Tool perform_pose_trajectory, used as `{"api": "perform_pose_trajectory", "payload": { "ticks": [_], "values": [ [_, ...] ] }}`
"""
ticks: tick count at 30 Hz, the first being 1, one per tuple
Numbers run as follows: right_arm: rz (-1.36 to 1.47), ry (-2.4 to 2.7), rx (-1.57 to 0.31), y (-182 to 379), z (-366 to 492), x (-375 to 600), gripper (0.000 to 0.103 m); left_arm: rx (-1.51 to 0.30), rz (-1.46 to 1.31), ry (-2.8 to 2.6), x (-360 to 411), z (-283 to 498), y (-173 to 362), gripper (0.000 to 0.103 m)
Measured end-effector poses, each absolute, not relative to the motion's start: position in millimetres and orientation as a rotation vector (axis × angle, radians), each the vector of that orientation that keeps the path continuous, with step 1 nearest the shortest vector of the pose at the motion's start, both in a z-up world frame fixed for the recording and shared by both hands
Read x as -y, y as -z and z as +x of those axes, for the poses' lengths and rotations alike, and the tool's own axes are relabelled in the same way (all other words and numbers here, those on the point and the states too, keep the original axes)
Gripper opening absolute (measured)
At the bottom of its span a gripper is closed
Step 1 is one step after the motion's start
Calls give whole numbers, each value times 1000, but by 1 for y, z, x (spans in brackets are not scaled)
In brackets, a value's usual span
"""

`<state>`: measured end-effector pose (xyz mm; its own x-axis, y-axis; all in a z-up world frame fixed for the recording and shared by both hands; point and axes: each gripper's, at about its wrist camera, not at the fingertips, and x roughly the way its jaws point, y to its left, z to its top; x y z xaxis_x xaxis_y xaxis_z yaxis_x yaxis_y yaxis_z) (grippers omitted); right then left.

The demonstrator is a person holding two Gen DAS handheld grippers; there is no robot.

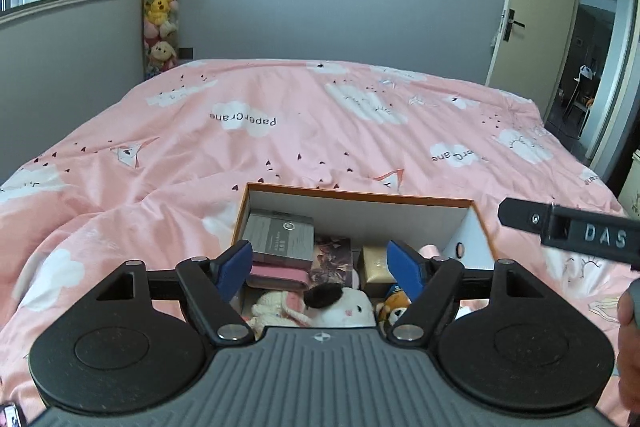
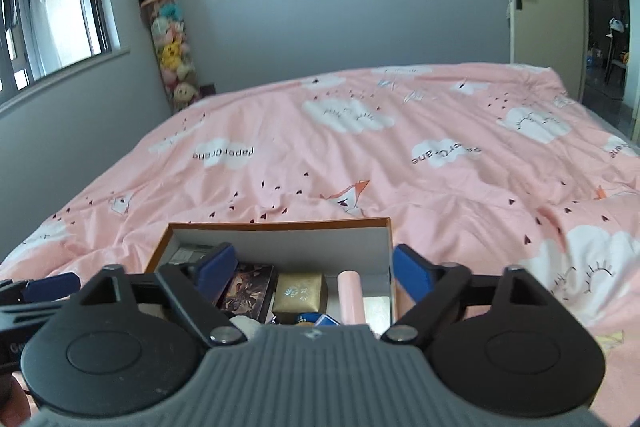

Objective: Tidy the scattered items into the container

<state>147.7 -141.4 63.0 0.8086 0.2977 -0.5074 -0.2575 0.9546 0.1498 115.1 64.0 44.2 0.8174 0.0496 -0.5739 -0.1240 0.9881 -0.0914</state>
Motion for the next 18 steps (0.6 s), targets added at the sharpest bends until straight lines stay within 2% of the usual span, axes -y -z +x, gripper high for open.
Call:
{"api": "perform_pose_trajectory", "payload": {
  "ticks": [14, 18],
  "values": [
    [47, -326, -669, -29, 94, 143, 91, -783, -119, -124, -45, 78, -16, 87],
    [53, -312, -672, -24, 81, 147, 94, -816, -125, -142, -45, 68, -8, 87]
  ]
}}
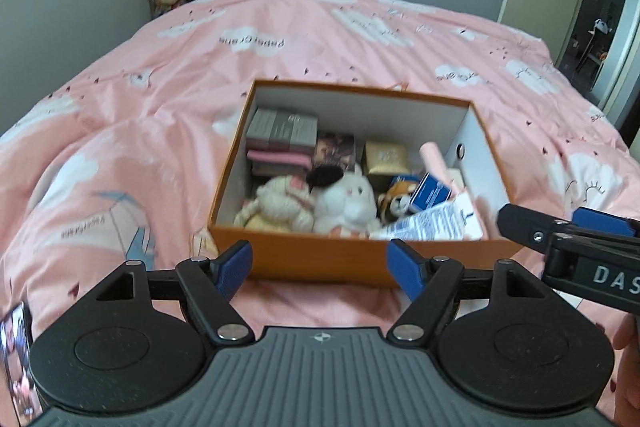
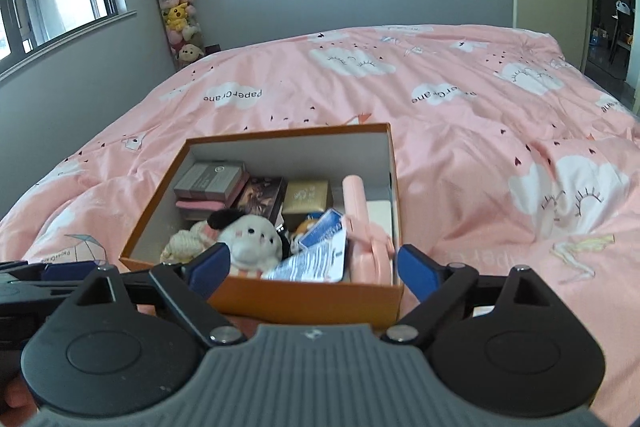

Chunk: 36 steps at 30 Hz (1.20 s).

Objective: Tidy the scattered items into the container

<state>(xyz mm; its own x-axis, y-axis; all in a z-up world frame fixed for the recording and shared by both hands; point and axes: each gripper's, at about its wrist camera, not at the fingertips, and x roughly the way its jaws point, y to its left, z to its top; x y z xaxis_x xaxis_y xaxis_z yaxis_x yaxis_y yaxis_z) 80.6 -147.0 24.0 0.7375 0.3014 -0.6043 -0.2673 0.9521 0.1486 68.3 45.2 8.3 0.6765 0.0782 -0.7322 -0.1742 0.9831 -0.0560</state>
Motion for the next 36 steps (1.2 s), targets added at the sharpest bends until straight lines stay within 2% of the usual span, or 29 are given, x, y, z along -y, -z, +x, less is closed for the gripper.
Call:
{"api": "perform_pose_trajectory", "payload": {
  "ticks": [5, 16, 36],
  "values": [
    [86, -292, -685, -19, 73, 154, 97, -846, -129, -153, -44, 60, -1, 87],
    [38, -291, -820, 6, 77, 144, 98, -889, -90, -178, -34, 62, 7, 87],
    [25, -272, -840, 8, 75, 144, 97, -910, -90, -187, -35, 62, 11, 87]
  ]
}}
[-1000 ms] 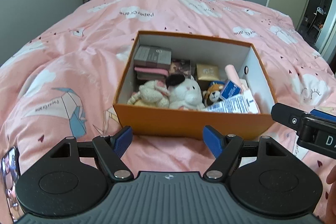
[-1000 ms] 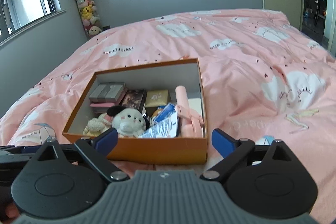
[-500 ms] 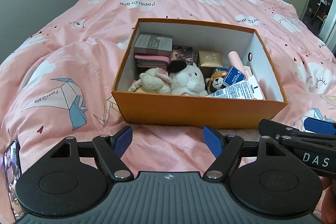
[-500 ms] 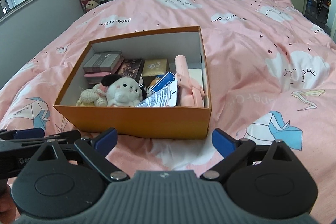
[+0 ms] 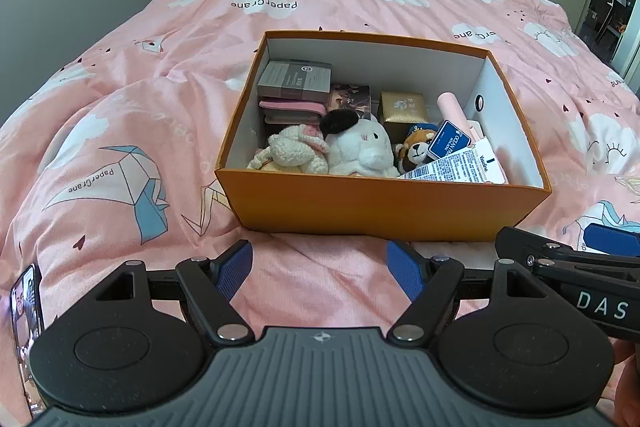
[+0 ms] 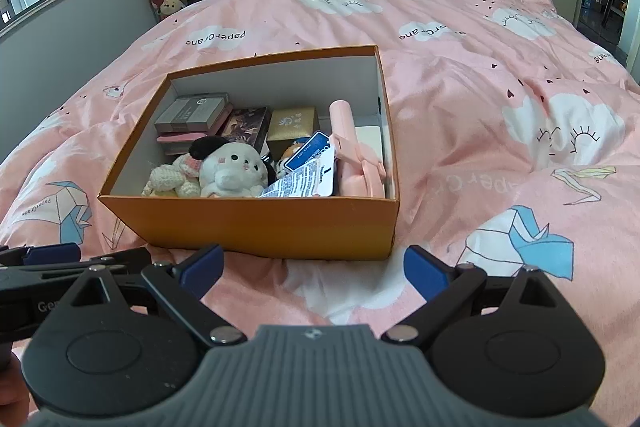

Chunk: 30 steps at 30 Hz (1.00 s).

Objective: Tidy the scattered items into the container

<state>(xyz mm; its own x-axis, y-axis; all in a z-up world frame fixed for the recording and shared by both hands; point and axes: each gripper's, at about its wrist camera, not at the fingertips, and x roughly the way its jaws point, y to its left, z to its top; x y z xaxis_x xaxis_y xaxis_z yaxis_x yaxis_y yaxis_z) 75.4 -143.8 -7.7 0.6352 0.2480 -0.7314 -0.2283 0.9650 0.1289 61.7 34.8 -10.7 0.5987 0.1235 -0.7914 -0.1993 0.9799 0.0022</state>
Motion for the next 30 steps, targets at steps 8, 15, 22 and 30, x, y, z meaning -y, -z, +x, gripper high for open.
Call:
{"api": "perform_pose_trajectory", "payload": {
  "ticks": [8, 15, 22, 30],
  "values": [
    [23, -259, -832, 7, 72, 146, 97, -903, -78, -188, -34, 61, 10, 87],
    [24, -250, -825, 5, 69, 148, 98, -897, -73, -182, -33, 58, 8, 87],
    [27, -252, -837, 8, 71, 148, 98, -908, -76, -177, -32, 58, 10, 85],
    [42, -248, -847, 10, 72, 150, 98, -899, -88, -164, -32, 56, 10, 85]
  ]
}}
